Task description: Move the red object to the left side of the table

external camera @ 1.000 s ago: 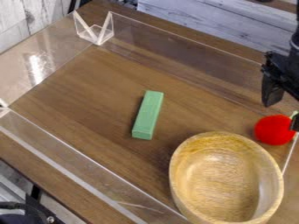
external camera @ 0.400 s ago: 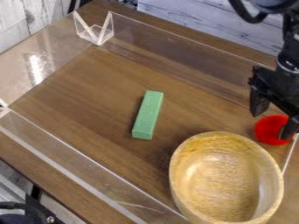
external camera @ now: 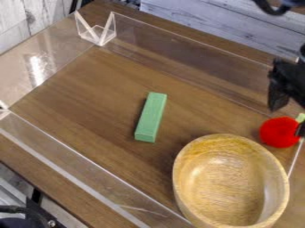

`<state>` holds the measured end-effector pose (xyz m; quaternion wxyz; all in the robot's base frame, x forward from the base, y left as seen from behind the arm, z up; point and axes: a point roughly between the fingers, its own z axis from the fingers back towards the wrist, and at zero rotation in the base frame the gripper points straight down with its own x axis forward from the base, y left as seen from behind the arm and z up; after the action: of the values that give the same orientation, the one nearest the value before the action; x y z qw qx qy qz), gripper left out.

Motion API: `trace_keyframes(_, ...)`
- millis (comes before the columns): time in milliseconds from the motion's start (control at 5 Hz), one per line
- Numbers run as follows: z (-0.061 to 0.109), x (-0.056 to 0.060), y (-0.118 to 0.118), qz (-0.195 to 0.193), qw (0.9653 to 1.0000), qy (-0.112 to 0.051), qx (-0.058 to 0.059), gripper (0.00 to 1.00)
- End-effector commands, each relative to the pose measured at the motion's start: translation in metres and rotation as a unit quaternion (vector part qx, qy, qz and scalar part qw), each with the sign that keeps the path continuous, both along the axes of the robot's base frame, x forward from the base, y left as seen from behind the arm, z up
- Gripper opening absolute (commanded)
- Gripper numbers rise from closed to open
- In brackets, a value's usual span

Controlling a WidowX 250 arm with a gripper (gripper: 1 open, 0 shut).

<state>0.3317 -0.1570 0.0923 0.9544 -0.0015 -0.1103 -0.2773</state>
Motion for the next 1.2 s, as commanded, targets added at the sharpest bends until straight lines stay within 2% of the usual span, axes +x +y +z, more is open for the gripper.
trace_keyframes(0,0.018,-0.007,0.020,0.005,0.9993,-0.032,-0.018,1.00)
trace_keyframes(400,-0.007,-0.002,0.012,-0.025,0.9994,-0.008,-0.023,1.00)
trace_keyframes(600,-0.019,0.002,0.020,-0.019,0.9995,0.003,-0.023,1.00)
trace_keyframes(800,-0.023,0.005,0.030,-0.014,0.9996,0.007,-0.023,0.00)
trace_keyframes(1000,-0.009,0.006,0.042,-0.004,0.9998,-0.002,-0.017,0.00)
